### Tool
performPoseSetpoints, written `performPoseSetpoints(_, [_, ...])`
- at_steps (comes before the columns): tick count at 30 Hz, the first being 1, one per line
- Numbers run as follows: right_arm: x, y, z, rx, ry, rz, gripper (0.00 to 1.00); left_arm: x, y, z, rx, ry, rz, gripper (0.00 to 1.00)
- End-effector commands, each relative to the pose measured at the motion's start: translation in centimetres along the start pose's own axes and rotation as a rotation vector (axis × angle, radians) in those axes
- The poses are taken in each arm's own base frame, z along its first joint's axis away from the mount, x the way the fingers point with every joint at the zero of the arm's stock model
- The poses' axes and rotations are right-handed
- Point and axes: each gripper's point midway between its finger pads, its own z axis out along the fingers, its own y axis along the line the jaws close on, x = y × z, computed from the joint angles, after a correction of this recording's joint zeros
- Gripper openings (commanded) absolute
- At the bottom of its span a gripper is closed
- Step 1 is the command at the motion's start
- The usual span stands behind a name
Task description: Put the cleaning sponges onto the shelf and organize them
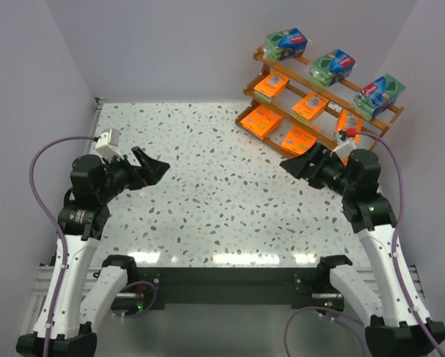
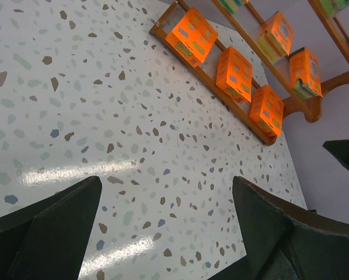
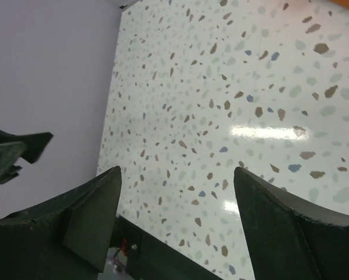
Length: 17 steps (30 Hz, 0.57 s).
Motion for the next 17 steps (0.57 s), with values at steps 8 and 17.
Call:
performPoseSetpoints(8, [7.6,-10.6,-4.2,0.338,0.049,-0.071,0.82,-6.1,-6.0,-2.0,0.175,-0.151,0.109,1.0])
performPoseSetpoints(17, [6.4,-13.4,-6.6,0.52,-0.092,-0.045,0.74,-7.5,-8.3,-2.1,0.264,-0.173,0.172,1.0])
